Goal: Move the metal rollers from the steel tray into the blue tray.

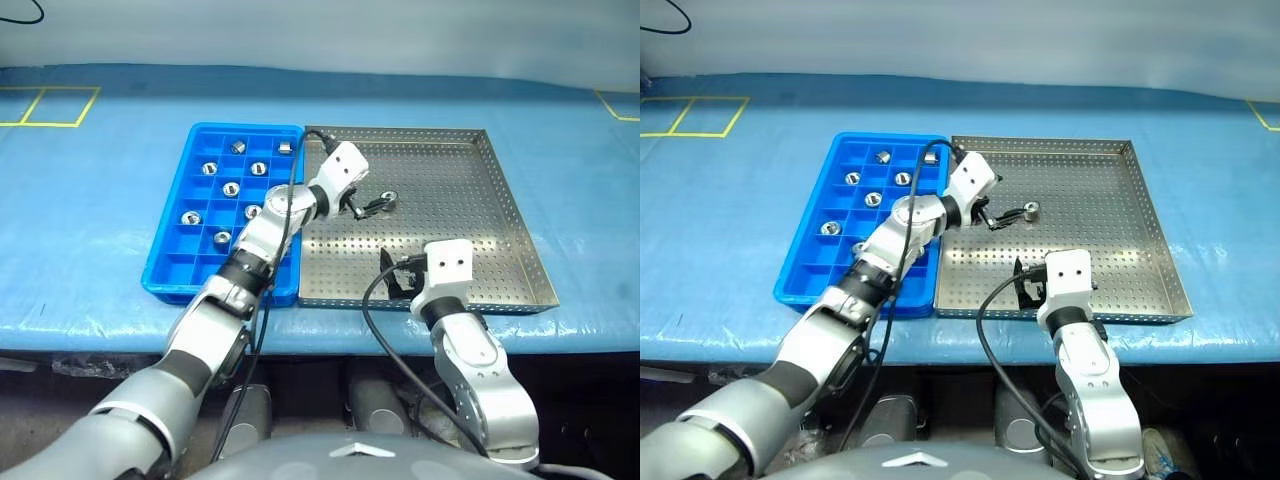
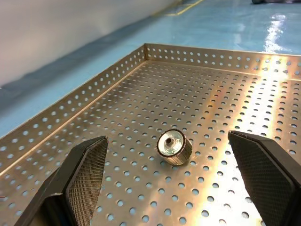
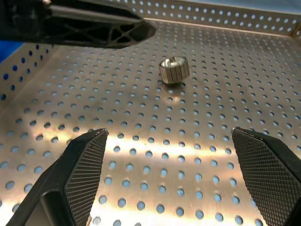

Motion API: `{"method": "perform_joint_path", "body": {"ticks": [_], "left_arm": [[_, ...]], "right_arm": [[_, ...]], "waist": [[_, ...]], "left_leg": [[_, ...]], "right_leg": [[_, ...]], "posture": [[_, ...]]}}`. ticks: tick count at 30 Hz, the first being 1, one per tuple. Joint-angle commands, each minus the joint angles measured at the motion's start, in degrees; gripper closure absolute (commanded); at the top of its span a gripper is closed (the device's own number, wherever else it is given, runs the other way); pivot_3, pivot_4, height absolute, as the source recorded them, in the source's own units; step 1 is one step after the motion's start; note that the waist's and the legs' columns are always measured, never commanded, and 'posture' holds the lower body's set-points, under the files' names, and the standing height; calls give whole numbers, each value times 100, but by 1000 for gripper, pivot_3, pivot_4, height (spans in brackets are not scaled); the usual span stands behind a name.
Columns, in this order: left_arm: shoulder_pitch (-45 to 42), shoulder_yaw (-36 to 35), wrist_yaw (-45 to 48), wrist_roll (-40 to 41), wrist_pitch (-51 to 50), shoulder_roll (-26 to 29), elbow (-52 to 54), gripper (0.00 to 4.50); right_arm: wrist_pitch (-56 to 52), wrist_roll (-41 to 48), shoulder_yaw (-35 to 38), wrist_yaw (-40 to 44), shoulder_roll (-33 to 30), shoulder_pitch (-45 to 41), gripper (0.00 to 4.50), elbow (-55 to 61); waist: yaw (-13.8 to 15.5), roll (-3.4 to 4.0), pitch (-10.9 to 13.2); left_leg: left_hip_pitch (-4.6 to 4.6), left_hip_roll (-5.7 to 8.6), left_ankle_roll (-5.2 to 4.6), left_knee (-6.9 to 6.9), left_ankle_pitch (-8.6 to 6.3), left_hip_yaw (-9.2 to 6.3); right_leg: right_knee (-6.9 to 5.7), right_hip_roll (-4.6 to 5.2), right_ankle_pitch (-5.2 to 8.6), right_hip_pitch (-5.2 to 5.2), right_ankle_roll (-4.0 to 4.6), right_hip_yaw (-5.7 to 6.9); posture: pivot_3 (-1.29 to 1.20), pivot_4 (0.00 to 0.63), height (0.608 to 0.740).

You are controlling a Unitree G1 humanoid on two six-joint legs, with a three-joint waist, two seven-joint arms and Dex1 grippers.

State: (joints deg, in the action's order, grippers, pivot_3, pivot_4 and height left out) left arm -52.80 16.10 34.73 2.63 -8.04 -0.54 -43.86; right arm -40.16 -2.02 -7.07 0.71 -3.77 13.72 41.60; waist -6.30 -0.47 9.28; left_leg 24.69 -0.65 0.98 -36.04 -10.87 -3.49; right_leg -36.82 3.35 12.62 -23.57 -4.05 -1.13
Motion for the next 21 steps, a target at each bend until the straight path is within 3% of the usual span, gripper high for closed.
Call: {"method": "perform_joint_path", "body": {"ticks": [1,8,14,21], "left_arm": [[-681,-126,-136,-156,368,-389,-1041,0],[-1404,-358,-1010,-461,607,-919,-2543,0],[-1560,-653,-1813,-553,696,-1078,-2919,0],[-1587,-901,-2300,-551,653,-1112,-3071,0]], "right_arm": [[193,-128,-83,-215,116,146,31,361],[273,-258,-116,-408,239,372,31,473],[292,-310,-136,-514,293,544,31,556],[279,-358,-175,-539,326,603,31,593]], "waist": [[-88,-1,1],[-548,-2,1],[-998,-2,2],[-1319,-2,2]], "left_leg": [[2,1,-1,0,0,-1],[2,8,-9,9,-6,0],[1,8,-9,11,-7,-2],[0,11,-9,12,-7,-1]], "right_leg": [[0,1,1,-1,-3,-1],[2,7,-3,-4,-33,-6],[-3,9,-5,-5,-41,-7],[-2,13,-7,-2,-51,-8]], "posture": [[-321,150,740],[-392,150,740],[-427,150,740],[-444,150,740]]}}
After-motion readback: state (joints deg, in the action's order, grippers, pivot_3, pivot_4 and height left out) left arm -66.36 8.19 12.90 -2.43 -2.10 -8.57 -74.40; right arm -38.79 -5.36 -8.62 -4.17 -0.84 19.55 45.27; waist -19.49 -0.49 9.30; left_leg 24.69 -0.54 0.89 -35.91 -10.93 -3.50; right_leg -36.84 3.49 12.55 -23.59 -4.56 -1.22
